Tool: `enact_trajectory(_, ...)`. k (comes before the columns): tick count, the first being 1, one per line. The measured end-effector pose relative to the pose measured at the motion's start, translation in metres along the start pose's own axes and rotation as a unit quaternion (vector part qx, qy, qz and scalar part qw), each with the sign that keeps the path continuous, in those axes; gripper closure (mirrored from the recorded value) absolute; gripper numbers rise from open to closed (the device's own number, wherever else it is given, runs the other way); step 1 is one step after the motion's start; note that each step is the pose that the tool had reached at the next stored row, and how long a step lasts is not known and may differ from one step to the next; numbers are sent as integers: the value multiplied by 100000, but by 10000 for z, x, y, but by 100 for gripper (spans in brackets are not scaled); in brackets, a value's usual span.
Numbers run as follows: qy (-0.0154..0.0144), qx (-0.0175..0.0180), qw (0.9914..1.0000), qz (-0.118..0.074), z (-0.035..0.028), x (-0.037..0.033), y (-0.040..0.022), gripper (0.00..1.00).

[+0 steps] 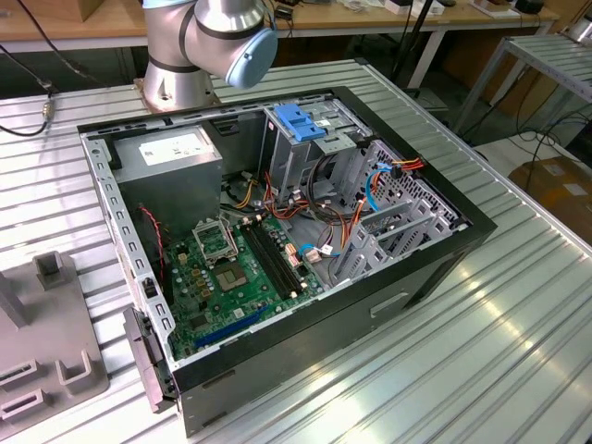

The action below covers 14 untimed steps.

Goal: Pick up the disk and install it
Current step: 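Pick up the disk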

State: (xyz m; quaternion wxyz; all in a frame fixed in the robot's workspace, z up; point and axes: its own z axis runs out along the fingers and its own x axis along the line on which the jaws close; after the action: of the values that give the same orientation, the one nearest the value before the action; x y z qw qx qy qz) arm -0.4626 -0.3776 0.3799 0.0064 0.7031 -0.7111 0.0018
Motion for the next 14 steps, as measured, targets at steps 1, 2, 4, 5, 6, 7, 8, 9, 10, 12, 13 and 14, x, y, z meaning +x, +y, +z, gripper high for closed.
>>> enact_trajectory(1,0,1,100000,0,-12,0,0,63)
enact_trajectory(2,-3,6,100000,-1,-22,0,0,63)
enact_trajectory(4,-4,7,100000,2,-45,1,1,63)
enact_trajectory(5,-4,7,100000,1,-59,1,1,63)
enact_trajectory(6,-3,3,100000,1,-74,1,1,63)
enact_trajectory(7,-6,10,100000,2,-93,1,1,63)
enact_trajectory(8,-3,3,100000,1,-113,1,1,63)
enact_trajectory(9,-3,4,100000,1,-148,2,1,63)
enact_trajectory(10,-5,9,100000,1,-194,2,1,63)
enact_trajectory(12,-6,9,100000,3,-271,3,2,63)
enact_trajectory(13,-6,8,100000,0,-292,4,2,63)
enact_trajectory(14,-7,12,100000,0,-314,4,2,63)
